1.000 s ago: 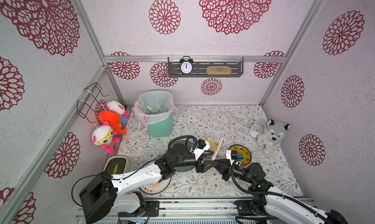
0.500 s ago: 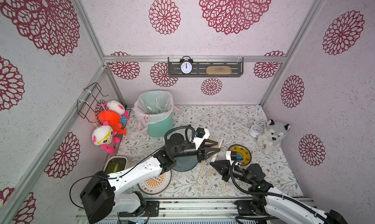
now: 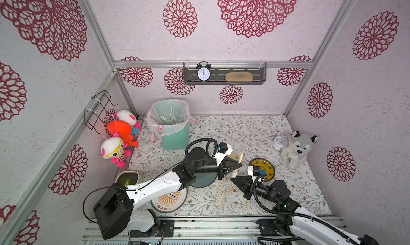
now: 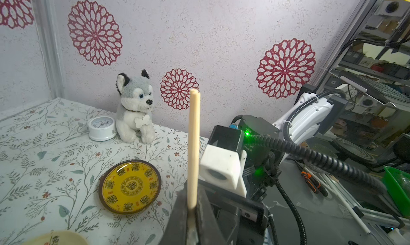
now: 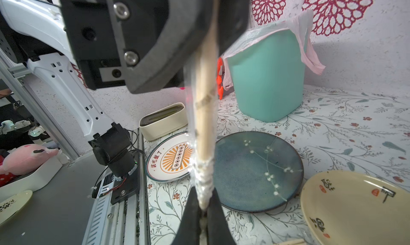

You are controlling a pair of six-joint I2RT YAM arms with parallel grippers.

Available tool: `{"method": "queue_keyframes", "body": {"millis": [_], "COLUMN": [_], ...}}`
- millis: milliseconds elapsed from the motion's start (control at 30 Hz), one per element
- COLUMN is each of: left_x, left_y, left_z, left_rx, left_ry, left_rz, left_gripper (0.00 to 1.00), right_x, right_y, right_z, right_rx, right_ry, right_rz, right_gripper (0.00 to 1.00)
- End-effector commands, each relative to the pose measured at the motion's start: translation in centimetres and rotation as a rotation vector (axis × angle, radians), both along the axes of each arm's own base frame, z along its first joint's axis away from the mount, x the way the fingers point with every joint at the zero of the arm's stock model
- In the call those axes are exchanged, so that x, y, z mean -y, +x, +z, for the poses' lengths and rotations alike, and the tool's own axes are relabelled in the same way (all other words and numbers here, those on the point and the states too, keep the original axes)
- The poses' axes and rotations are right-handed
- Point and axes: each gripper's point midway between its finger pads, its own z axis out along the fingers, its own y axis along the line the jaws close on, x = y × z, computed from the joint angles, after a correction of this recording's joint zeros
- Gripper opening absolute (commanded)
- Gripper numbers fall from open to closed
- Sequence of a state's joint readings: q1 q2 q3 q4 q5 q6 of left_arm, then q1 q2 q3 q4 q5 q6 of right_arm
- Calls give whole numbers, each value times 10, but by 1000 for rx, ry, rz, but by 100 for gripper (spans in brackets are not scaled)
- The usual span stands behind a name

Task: Remove the packaging of disposable chopsticks
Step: Remove the packet bag from the disposable chopsticks.

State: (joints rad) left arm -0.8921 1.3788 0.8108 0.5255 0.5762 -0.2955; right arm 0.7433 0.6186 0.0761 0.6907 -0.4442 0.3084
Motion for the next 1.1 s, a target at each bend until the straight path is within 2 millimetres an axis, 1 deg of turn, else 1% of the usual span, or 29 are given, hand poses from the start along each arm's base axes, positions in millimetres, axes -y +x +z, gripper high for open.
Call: {"method": "queue_keyframes", "body": {"millis": [0, 100, 167, 267, 367, 400, 467, 533, 600, 667, 867, 933, 1000, 1033, 1067], "left_x": [0, -1, -2, -1, -1, -2, -6, -9, -10, -9, -5, -9, -18, -22, -24], "left_y": [-3, -9, -11, -14, -13, -12, -10, -11, -12, -12, -5, -5, -2, -2, -2], "left_z": [-42, -50, -56, -67, -73, -72, -67, -60, -52, -44, -34, -32, -28, -28, -30], "left_rx": [-83, -94, -106, -121, -133, -132, -118, -102, -89, -72, -54, -54, -70, -81, -84], "left_ry": [78, 77, 75, 80, 77, 77, 67, 54, 41, 29, 3, -8, -37, -40, -30], "left_rz": [2, -16, -15, -29, -23, -13, 2, 5, 2, 1, 0, -12, -26, -37, -41], "left_gripper": [11, 11, 18, 21, 10, 5, 1, 1, 5, 0, 0, 0, 0, 0, 0], "right_x": [2, 2, 2, 2, 0, -1, -2, -2, -2, -3, -7, -7, -5, -4, -2], "right_y": [-3, -3, -2, -2, -2, -1, -1, -1, 0, 1, 2, 3, 2, 2, 3], "right_z": [45, 49, 52, 54, 53, 51, 47, 44, 39, 33, 18, 16, 15, 16, 18], "right_rx": [123, 131, 134, 138, 132, 127, 118, 111, 100, 86, 42, 32, 30, 31, 32], "right_ry": [114, 121, 126, 135, 131, 127, 122, 120, 113, 99, 66, 54, 48, 48, 50], "right_rz": [1, 0, -2, -1, 6, 7, 10, 9, 8, 5, 20, 12, 7, 1, -11], "right_gripper": [0, 0, 0, 0, 0, 0, 0, 0, 0, 0, 0, 1, 20, 35, 48]}}
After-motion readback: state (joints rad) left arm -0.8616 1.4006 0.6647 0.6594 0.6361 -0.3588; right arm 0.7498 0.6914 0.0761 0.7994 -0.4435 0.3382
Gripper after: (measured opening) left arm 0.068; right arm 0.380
